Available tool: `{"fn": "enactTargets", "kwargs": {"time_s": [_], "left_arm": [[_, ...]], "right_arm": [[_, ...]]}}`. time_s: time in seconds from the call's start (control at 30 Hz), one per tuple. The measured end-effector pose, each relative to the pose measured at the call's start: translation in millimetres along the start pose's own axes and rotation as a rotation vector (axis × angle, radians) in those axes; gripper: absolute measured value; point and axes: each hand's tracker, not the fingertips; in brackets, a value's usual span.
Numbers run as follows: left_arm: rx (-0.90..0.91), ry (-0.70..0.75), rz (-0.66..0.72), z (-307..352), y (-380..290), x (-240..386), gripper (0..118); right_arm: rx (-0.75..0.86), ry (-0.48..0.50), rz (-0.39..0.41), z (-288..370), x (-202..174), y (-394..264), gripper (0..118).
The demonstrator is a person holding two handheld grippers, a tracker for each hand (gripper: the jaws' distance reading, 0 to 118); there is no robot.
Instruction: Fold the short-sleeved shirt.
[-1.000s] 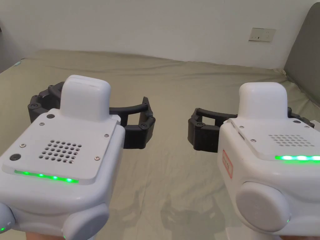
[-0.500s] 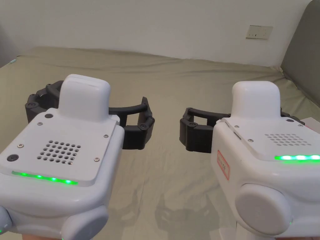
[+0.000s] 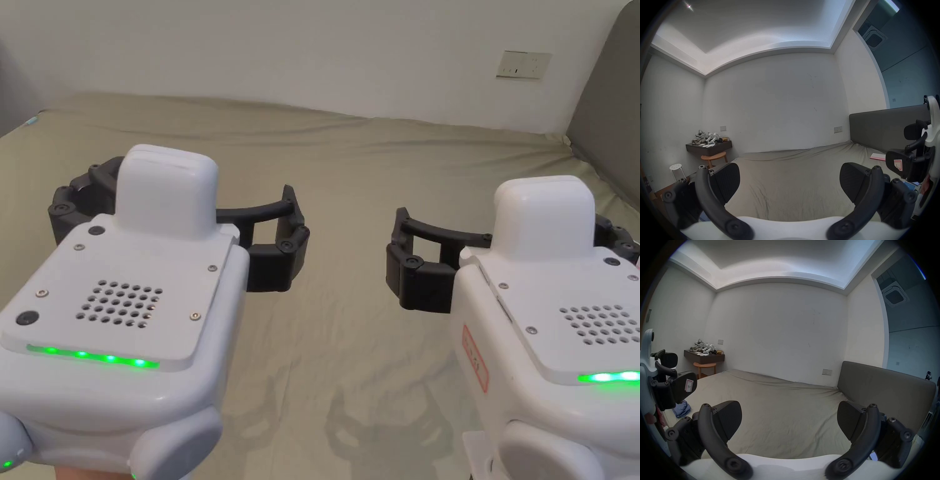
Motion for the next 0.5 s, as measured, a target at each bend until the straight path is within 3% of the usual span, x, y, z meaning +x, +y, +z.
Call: {"fn": "enactTargets", "kwargs": {"time_s": [0.17, 0.5], "left_arm": [[-0.003, -0.001, -0.008, -1.2, -0.6, 3.4, 118], [0.009, -0.008, -0.022, 0.9, 2.6, 7.3, 118]], "right_arm": [[0.015, -0.014, 0.043, 3.0, -5.3, -4.6, 118], [0.031, 0.002, 0.030, 4.7, -4.2, -0.9, 118]]}}
